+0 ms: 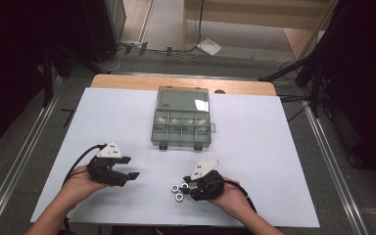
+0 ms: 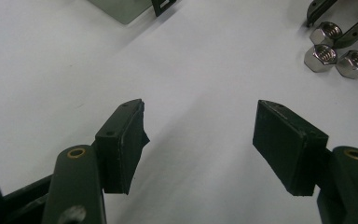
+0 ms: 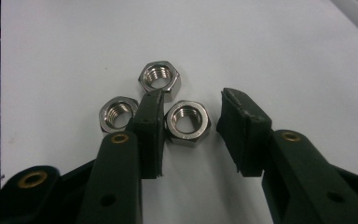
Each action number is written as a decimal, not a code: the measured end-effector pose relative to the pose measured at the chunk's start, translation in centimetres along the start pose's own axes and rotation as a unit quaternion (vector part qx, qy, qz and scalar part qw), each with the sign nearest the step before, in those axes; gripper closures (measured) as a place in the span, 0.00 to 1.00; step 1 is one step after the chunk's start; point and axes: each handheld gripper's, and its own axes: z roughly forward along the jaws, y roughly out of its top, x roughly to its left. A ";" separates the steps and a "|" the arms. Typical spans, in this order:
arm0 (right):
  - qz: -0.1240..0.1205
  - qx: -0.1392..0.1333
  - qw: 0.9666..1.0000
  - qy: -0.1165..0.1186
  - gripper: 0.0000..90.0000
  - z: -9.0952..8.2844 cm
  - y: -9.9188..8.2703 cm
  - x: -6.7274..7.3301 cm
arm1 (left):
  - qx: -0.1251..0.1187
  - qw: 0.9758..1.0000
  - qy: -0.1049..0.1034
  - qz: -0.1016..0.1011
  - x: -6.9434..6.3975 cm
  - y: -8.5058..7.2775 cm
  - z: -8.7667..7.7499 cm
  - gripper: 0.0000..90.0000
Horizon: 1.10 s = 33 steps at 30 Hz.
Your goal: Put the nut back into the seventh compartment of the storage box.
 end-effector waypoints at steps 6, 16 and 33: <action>-0.005 -0.005 1.000 -0.014 0.76 0.1 -0.1 0.3 | 0.001 1.000 0.000 0.003 0.0 0.0 0.1 0.38; 0.004 0.005 1.000 -0.011 0.79 0.0 0.2 0.1 | 0.003 1.000 -0.001 -0.001 0.1 0.0 0.2 0.38; 0.037 0.009 0.999 0.006 0.79 -0.5 0.7 -0.5 | 0.008 1.000 -0.004 0.003 0.1 -0.1 0.2 0.38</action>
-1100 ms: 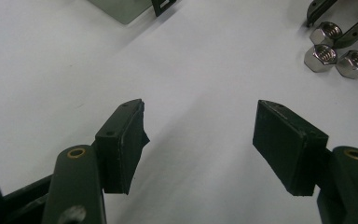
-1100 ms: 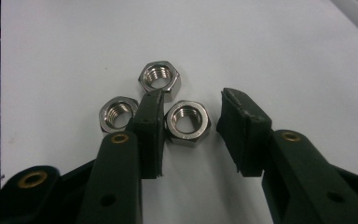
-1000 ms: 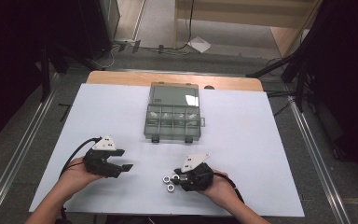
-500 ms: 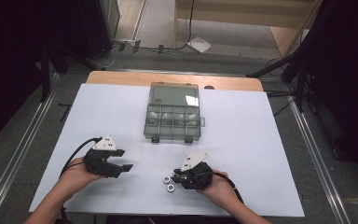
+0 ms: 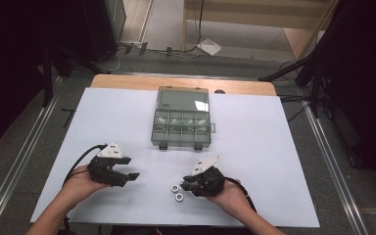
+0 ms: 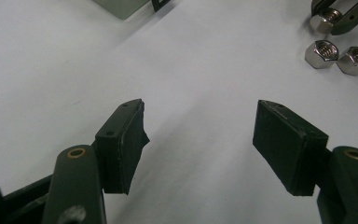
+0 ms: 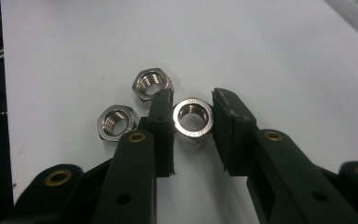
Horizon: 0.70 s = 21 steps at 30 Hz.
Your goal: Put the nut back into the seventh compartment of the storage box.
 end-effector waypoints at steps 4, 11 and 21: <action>0.010 -0.003 1.000 -0.004 0.79 -0.3 0.2 -0.3 | 0.000 1.000 0.000 -0.002 0.0 0.0 0.0 0.38; 0.037 -0.007 0.999 -0.003 0.79 -0.7 0.5 -0.8 | 0.001 1.000 -0.004 0.000 -0.1 -0.1 0.1 0.38; 0.055 -0.007 0.998 -0.005 0.79 -0.9 0.9 -1.5 | 0.000 1.000 -0.003 -0.002 -0.2 -0.3 0.0 0.38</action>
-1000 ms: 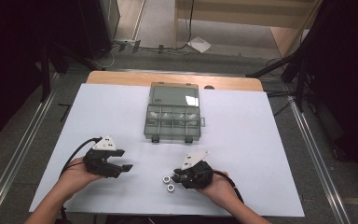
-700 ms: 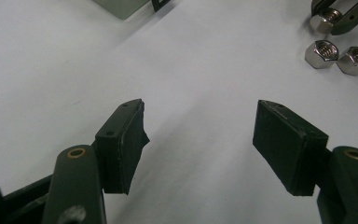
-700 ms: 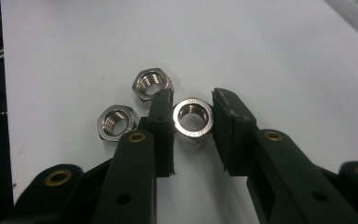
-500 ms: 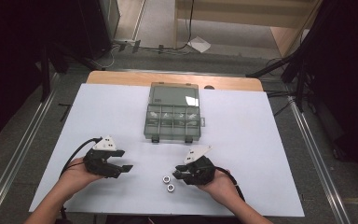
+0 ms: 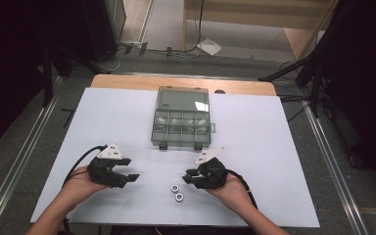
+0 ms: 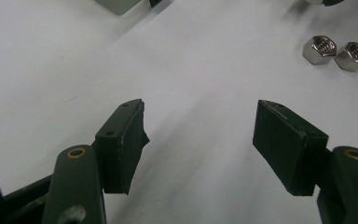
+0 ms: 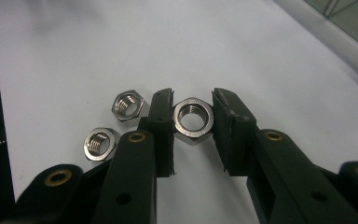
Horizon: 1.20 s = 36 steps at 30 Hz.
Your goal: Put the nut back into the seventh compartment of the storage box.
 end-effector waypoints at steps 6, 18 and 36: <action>0.006 -0.003 1.000 0.000 0.79 -0.2 0.3 -0.4 | 0.002 1.000 -0.001 -0.001 -0.1 -0.1 0.0 0.38; 0.015 -0.009 1.000 -0.006 0.79 -0.1 1.1 -0.9 | -0.005 1.000 -0.004 -0.004 -0.1 -0.3 0.0 0.38; 0.029 -0.019 0.999 -0.022 0.79 -0.7 2.2 -2.1 | 0.000 1.000 -0.004 -0.001 -0.1 -0.3 0.0 0.38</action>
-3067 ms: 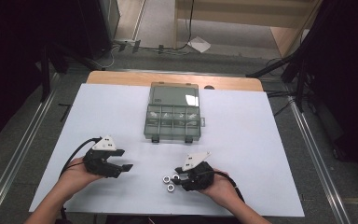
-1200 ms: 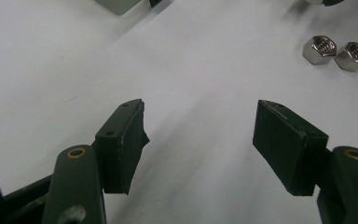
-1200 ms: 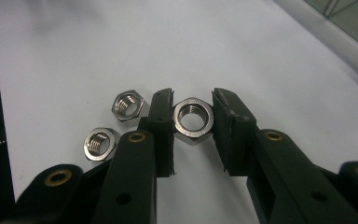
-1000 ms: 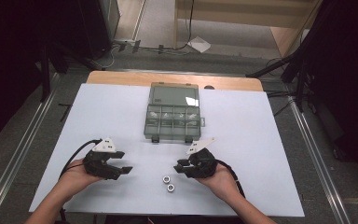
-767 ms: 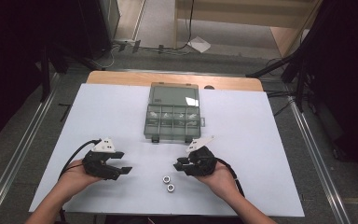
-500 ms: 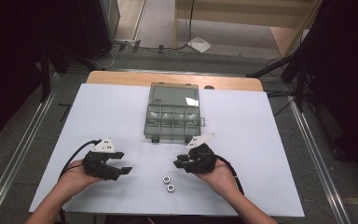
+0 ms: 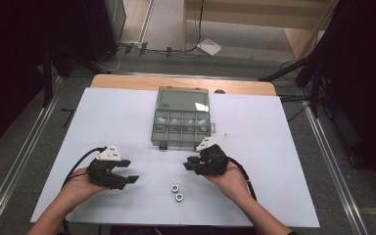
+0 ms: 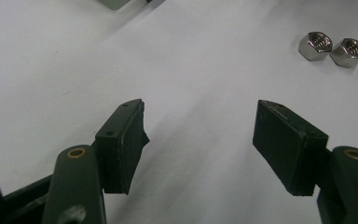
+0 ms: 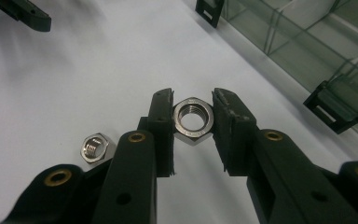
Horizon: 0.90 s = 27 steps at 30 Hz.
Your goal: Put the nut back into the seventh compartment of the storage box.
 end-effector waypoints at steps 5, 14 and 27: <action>-0.001 -0.001 1.000 -0.006 0.79 -0.3 0.4 0.0 | 0.006 1.000 0.001 0.001 0.0 0.0 0.0 0.38; 0.004 -0.014 1.000 -0.007 0.79 -0.7 1.3 -0.3 | 0.000 1.000 -0.002 0.001 0.0 0.0 0.1 0.38; 0.015 -0.027 0.999 -0.015 0.79 -1.2 2.7 -1.4 | -0.003 1.000 -0.001 0.000 0.0 0.0 0.1 0.38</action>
